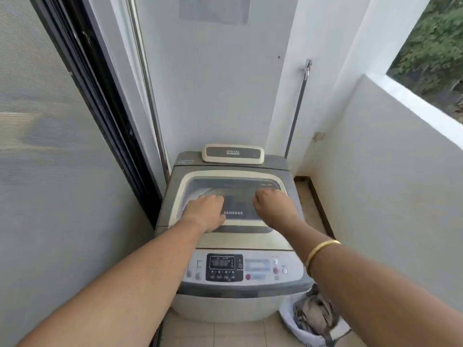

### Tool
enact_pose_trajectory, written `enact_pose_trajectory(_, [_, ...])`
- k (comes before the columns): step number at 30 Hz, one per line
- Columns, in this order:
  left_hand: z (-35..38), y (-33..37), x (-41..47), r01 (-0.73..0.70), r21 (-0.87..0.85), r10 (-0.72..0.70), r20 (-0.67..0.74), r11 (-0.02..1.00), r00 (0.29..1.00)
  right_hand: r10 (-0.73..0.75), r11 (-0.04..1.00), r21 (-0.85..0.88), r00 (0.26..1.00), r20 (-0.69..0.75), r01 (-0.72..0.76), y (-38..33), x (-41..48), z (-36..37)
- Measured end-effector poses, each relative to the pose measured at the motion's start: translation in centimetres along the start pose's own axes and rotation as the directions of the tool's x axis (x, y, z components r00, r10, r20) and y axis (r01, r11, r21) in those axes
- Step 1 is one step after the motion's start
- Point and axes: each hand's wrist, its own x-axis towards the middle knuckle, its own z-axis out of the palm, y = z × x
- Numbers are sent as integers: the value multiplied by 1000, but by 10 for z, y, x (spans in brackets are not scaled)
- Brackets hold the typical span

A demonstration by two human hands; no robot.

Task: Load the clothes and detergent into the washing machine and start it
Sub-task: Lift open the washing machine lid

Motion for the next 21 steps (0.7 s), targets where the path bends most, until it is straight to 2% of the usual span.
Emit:
enact_pose_trajectory(3, [33,0,-3,15,26,-18,121,1000,993,31,999,25,973,227,-37,5,-12,42])
enact_pose_trajectory(5, [46,3,-8,13,44,-19,127,999,992,42,999,-7,940,339,-42,7,-23,61])
enact_pose_trajectory(8, [54,7,-11,-21,57,19,38,998,999,15,998,-57,964,265,0,9,-29,78])
enact_pose_trajectory(11, [60,8,-14,-27,70,24,36,997,999,-28,997,-64,980,195,41,8,-32,82])
enact_pose_trajectory(16, [50,6,-9,-25,57,24,13,998,1000,-74,993,-67,963,257,95,10,-17,67])
enact_pose_trajectory(21, [29,-1,-10,-77,-41,67,-200,996,977,-95,995,35,961,258,89,14,-1,19])
